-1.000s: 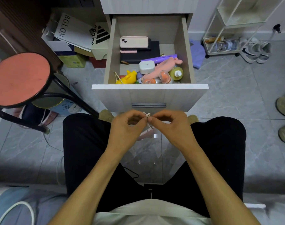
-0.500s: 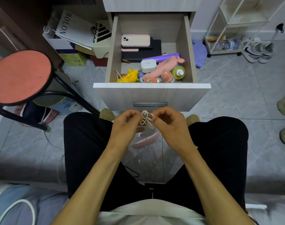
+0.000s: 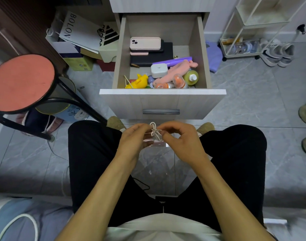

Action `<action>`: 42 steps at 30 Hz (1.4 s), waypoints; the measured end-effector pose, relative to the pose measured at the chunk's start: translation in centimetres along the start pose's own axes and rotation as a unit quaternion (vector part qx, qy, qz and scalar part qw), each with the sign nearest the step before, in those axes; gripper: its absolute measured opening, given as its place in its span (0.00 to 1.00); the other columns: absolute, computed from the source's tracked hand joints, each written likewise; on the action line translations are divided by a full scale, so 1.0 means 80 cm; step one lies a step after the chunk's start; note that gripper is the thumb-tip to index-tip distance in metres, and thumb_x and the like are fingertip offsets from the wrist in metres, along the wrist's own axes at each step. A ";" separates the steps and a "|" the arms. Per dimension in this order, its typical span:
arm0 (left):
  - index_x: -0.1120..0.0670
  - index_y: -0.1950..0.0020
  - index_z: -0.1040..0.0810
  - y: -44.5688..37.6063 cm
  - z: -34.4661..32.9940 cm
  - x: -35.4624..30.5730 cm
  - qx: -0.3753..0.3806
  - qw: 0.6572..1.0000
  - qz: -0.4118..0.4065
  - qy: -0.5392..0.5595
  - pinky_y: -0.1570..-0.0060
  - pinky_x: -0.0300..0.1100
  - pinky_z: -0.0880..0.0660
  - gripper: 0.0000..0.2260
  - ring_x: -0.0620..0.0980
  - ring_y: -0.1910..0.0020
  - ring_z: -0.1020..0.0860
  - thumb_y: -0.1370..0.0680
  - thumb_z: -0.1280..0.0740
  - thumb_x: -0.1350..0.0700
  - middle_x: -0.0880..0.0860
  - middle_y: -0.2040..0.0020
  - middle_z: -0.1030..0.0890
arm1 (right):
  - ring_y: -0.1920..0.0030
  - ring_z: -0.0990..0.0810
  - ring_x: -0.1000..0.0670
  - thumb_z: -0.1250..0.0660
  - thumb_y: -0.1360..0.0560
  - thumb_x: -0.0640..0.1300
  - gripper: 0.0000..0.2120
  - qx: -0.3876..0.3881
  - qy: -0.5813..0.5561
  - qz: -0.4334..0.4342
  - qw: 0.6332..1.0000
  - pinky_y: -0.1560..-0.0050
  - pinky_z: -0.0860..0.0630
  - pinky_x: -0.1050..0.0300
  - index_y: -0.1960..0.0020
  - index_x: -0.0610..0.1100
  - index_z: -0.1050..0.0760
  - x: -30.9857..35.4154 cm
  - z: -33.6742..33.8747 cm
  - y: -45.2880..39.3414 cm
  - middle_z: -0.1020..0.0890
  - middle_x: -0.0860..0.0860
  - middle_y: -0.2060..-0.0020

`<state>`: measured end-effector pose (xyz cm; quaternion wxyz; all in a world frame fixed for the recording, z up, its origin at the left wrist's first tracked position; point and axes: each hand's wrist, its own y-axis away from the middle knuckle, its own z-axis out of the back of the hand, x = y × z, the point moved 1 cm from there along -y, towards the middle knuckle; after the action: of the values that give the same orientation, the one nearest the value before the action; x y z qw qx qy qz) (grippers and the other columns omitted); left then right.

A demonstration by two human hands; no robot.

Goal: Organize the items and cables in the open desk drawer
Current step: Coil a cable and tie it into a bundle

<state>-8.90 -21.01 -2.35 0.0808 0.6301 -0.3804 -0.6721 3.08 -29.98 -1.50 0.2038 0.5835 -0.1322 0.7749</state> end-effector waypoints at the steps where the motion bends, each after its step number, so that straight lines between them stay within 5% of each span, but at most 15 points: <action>1: 0.57 0.56 0.18 0.000 0.000 0.000 0.009 1.000 0.000 0.009 0.56 0.44 0.23 0.04 0.51 0.56 0.17 0.24 0.33 0.60 0.54 0.59 0.15 | 0.56 0.18 0.58 0.31 0.26 0.35 0.09 -0.021 -0.035 -0.019 0.999 0.51 0.25 0.69 0.54 0.48 0.18 -0.002 0.000 0.000 0.16 0.59 0.61; 5: 0.58 0.56 0.20 0.002 -0.001 -0.001 0.011 0.998 -0.047 -0.033 0.54 0.45 0.19 0.04 0.52 0.55 0.16 0.22 0.33 0.61 0.56 0.57 0.15 | 0.58 0.16 0.53 0.32 0.26 0.32 0.09 -0.119 -0.187 -0.123 0.967 0.53 0.21 0.62 0.56 0.45 0.18 -0.008 -0.003 -0.002 0.15 0.53 0.62; 11: 0.59 0.53 0.19 -0.002 -0.002 -0.001 0.018 0.997 0.061 0.032 0.56 0.46 0.21 0.05 0.56 0.56 0.16 0.23 0.34 0.60 0.57 0.59 0.15 | 0.57 0.17 0.54 0.31 0.26 0.32 0.08 -0.089 -0.138 -0.052 0.985 0.54 0.22 0.65 0.54 0.44 0.19 -0.001 -0.007 0.003 0.15 0.54 0.61; 18: 0.57 0.56 0.20 0.002 -0.001 0.001 -0.017 0.996 -0.067 -0.062 0.56 0.44 0.20 0.03 0.51 0.57 0.15 0.22 0.32 0.61 0.54 0.60 0.15 | 0.59 0.16 0.48 0.31 0.26 0.33 0.06 -0.152 -0.292 -0.226 0.917 0.54 0.18 0.56 0.49 0.38 0.20 -0.015 -0.005 -0.006 0.15 0.47 0.61; 30: 0.55 0.55 0.20 0.006 0.005 -0.007 -0.031 0.994 -0.091 -0.048 0.61 0.40 0.22 0.04 0.46 0.60 0.17 0.21 0.33 0.60 0.49 0.62 0.16 | 0.51 0.17 0.53 0.27 0.27 0.40 0.07 -0.012 -0.113 -0.096 0.989 0.47 0.21 0.58 0.49 0.45 0.18 -0.015 -0.002 0.004 0.15 0.54 0.55; 42: 0.52 0.55 0.22 0.001 0.003 -0.007 -0.029 0.977 -0.134 -0.161 0.60 0.36 0.24 0.02 0.47 0.58 0.18 0.22 0.30 0.56 0.50 0.60 0.17 | 0.59 0.21 0.57 0.36 0.21 0.45 0.04 -0.047 0.027 -0.099 0.994 0.59 0.24 0.67 0.53 0.47 0.23 -0.022 -0.010 -0.005 0.19 0.54 0.61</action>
<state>-9.02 -20.62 -1.85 -0.0543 0.5567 -0.2809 -0.7799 3.03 -29.55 -3.46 0.3101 0.5622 -0.1042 0.7596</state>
